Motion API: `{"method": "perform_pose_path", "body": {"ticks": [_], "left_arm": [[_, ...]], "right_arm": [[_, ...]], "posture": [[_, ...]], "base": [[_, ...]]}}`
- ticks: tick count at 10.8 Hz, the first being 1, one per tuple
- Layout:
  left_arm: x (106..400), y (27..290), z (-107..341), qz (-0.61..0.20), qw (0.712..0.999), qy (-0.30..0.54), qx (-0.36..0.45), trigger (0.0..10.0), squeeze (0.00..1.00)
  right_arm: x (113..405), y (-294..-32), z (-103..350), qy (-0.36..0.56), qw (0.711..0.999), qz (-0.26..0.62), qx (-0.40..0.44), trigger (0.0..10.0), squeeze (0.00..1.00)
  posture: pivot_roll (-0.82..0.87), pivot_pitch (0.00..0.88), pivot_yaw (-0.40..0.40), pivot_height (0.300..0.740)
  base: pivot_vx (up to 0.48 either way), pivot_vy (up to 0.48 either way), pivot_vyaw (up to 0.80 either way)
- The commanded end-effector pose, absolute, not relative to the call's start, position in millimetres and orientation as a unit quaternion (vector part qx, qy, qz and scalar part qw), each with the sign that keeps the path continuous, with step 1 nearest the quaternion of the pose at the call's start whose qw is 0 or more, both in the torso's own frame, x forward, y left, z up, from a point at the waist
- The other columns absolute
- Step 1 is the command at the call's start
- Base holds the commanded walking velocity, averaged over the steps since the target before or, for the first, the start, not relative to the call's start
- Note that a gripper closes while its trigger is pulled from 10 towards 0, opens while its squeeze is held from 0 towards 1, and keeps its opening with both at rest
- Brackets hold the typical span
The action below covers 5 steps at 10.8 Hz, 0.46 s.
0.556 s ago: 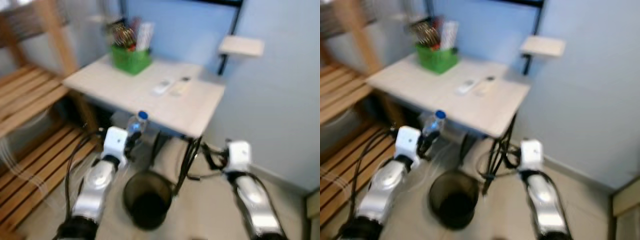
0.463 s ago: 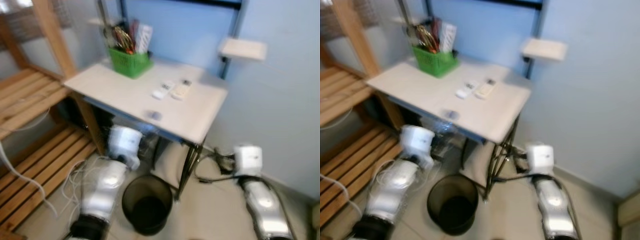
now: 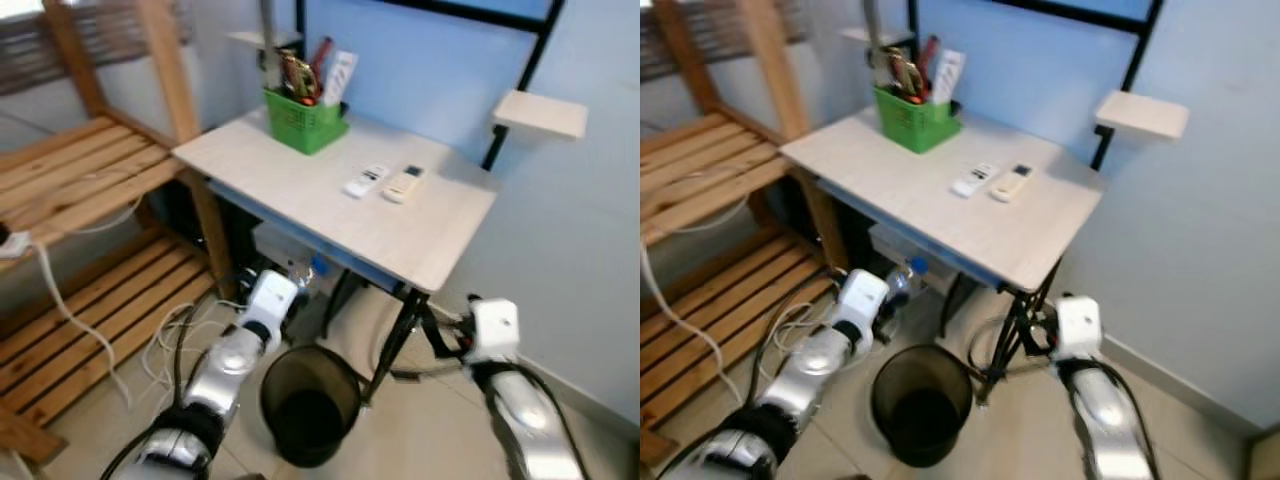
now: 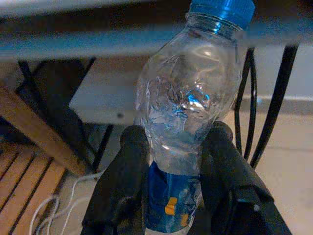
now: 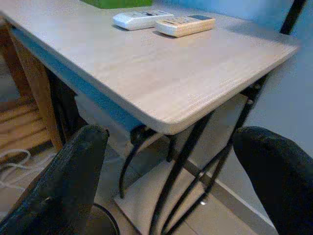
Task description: Clean up the room
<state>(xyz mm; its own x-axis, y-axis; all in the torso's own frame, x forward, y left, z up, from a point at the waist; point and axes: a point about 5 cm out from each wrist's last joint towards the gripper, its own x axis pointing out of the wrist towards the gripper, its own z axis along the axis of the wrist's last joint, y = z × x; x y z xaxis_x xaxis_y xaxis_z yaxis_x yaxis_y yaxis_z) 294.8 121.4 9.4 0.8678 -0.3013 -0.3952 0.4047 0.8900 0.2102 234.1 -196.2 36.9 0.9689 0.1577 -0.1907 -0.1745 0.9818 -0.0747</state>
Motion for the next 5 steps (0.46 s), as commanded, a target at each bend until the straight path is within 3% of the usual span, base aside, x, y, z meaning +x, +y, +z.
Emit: {"method": "perform_pose_path", "body": {"ticks": [1, 3, 5], "left_arm": [[297, 125, 8, -0.168, 0.955, 0.182, 0.161, 10.0, 0.00], [280, 143, -14, -0.137, 0.944, 0.233, 0.187, 10.0, 0.00], [270, 155, -25, -0.122, 0.932, 0.261, 0.219, 10.0, 0.00]], "right_arm": [[228, -208, 44, 0.092, 0.991, 0.085, -0.048, 10.0, 0.00], [196, -210, 40, 0.139, 0.976, 0.155, -0.066, 10.0, 0.00], [181, -215, 42, 0.160, 0.969, 0.172, -0.075, 10.0, 0.00]], "posture": [[-0.20, 0.077, -0.029, 0.740], [-0.28, 0.142, -0.073, 0.740], [-0.33, 0.185, -0.116, 0.740]], "base": [[0.000, 0.000, 0.00], [0.000, 0.000, 0.00], [0.000, 0.000, 0.00]]}}
